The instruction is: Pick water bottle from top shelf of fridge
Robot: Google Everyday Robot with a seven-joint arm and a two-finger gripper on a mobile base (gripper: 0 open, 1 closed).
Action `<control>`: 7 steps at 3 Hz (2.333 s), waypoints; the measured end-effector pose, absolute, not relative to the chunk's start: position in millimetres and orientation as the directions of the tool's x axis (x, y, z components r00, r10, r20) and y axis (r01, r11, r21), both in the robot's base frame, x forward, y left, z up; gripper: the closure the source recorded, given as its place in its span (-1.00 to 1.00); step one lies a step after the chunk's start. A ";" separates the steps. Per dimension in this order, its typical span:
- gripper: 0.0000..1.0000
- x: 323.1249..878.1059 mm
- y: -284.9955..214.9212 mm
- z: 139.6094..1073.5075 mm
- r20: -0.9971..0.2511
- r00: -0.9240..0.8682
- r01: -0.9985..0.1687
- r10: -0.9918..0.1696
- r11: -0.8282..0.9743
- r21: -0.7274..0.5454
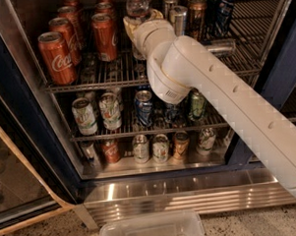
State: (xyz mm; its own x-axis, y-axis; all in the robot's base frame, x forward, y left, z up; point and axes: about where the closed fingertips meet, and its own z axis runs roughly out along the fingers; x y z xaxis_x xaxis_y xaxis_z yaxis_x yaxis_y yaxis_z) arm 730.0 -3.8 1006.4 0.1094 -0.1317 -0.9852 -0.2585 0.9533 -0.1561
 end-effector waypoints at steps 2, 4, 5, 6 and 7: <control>1.00 706.0 -3.5 1016.5 -0.985 0.149 -0.285 -0.088 0.950 -0.128; 1.00 648.9 7.0 1052.3 -0.966 0.254 -0.320 -0.057 0.937 -0.140; 1.00 628.6 12.1 1059.4 -0.963 0.265 -0.334 -0.058 0.931 -0.148; 1.00 609.2 11.9 1056.7 -0.971 0.235 -0.370 -0.045 0.920 -0.132; 1.00 587.8 7.3 1044.2 -0.987 0.156 -0.405 -0.032 0.909 -0.094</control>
Offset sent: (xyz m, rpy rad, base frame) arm -0.0528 -0.0005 0.0236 0.0867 -0.0801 0.0713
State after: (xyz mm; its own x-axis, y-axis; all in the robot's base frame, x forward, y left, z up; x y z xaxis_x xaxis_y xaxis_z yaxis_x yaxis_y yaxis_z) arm 587.8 7.3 1044.2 0.1555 -0.0323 -0.9873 -0.4052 0.9094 -0.0936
